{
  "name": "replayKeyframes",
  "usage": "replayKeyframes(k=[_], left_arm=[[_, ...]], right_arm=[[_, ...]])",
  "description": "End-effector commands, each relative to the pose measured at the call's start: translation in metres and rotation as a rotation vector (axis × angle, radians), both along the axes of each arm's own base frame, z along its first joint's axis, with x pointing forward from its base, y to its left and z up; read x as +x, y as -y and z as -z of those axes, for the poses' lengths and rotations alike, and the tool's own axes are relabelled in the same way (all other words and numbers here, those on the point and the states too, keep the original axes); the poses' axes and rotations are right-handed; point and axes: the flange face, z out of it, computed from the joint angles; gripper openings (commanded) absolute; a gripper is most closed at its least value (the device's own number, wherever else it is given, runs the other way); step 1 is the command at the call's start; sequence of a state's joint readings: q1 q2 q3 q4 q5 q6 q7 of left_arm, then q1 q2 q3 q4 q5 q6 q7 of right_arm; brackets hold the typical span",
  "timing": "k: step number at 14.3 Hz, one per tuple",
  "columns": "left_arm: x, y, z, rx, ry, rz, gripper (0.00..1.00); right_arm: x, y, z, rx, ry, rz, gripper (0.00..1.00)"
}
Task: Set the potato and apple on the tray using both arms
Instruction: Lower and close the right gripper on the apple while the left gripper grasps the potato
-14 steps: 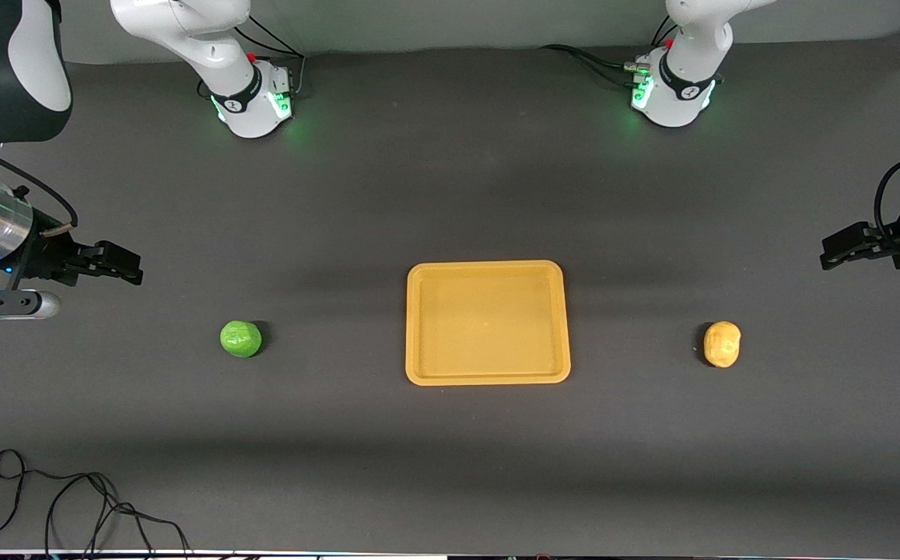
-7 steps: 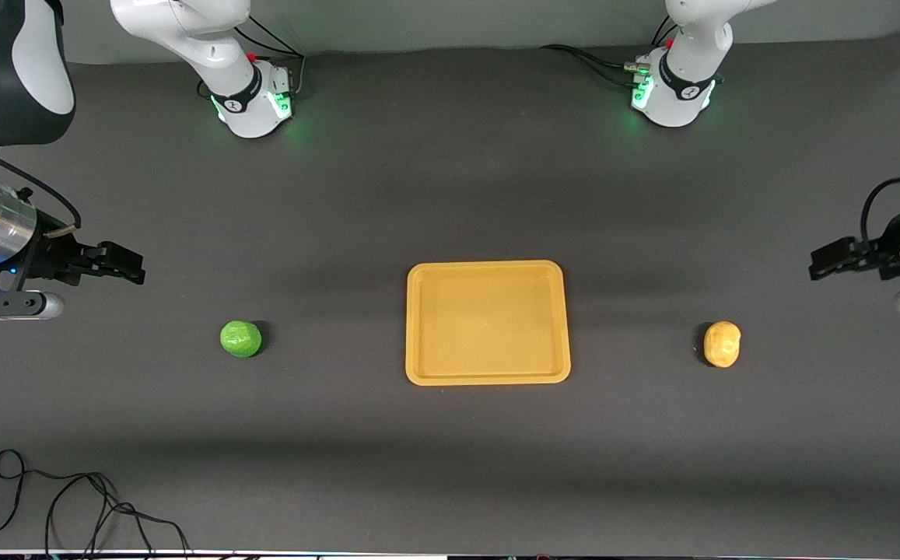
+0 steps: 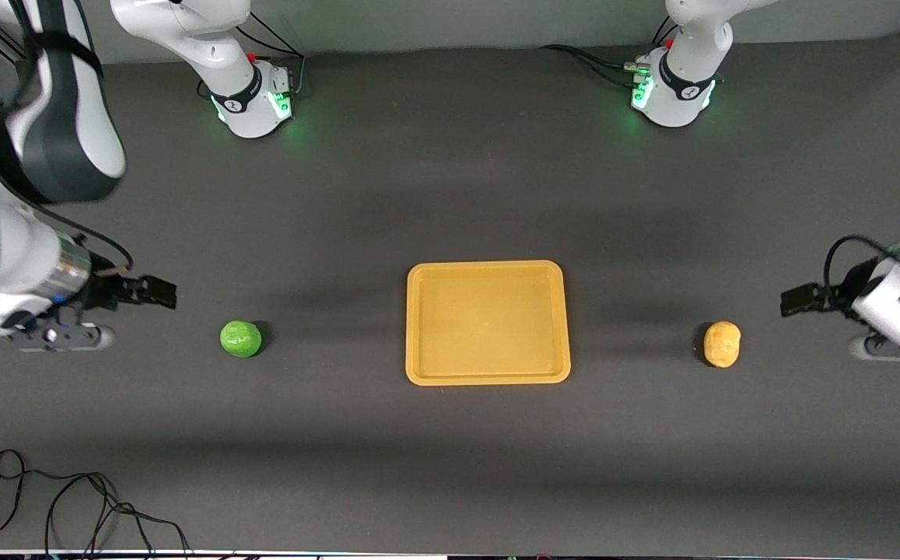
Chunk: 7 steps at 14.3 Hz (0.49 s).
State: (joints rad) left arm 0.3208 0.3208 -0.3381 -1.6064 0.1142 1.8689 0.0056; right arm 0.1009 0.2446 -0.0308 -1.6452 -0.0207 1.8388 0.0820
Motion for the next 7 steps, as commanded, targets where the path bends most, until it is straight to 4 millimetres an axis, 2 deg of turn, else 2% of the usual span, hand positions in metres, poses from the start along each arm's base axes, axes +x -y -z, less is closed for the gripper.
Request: replayKeyframes(k=[1, 4, 7], left_arm=[[0.014, 0.0, 0.064, 0.0, -0.005, 0.034, 1.0], [0.011, 0.005, 0.108, -0.004, 0.007, 0.051, 1.0], [0.014, 0.006, 0.171, 0.02, 0.018, 0.089, 1.0]], right_arm=[[-0.006, -0.002, 0.038, 0.008, 0.044, -0.029, 1.0], [-0.02, 0.0, 0.089, 0.014, 0.099, -0.021, 1.0], [-0.024, -0.003, 0.14, 0.023, 0.137, -0.022, 1.0]])
